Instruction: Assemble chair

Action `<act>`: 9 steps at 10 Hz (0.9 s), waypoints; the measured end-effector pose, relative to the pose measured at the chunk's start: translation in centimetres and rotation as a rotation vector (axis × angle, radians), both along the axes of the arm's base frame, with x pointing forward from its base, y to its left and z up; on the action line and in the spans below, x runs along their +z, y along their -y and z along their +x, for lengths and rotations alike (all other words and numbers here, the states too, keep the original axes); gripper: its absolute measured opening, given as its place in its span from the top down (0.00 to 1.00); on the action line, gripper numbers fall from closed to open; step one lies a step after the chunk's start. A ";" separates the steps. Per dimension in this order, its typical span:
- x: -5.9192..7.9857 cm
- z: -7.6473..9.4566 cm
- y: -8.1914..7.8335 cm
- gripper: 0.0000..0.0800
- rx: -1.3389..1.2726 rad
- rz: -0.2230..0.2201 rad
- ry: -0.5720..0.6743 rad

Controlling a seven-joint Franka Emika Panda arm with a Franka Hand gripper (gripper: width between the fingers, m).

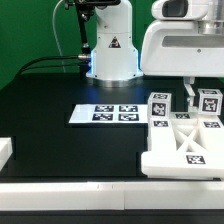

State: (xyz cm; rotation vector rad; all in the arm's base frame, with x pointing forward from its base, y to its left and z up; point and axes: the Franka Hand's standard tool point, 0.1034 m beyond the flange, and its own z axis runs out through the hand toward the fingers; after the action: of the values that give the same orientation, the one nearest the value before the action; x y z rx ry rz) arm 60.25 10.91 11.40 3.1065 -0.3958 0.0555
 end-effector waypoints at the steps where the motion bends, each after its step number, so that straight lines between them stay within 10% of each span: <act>1: 0.0 0.0 0.0 0.67 -0.078 0.003 0.001; 9: -0.1 0.0 0.0 0.67 -0.760 0.042 0.015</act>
Offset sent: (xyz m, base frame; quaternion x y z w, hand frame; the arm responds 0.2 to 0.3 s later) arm 0.0000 0.0000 0.0000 0.0000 0.0000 0.1296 0.9916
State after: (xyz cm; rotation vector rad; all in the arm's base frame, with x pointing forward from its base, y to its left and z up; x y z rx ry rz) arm 60.24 10.95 11.26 2.7632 -1.5355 0.0617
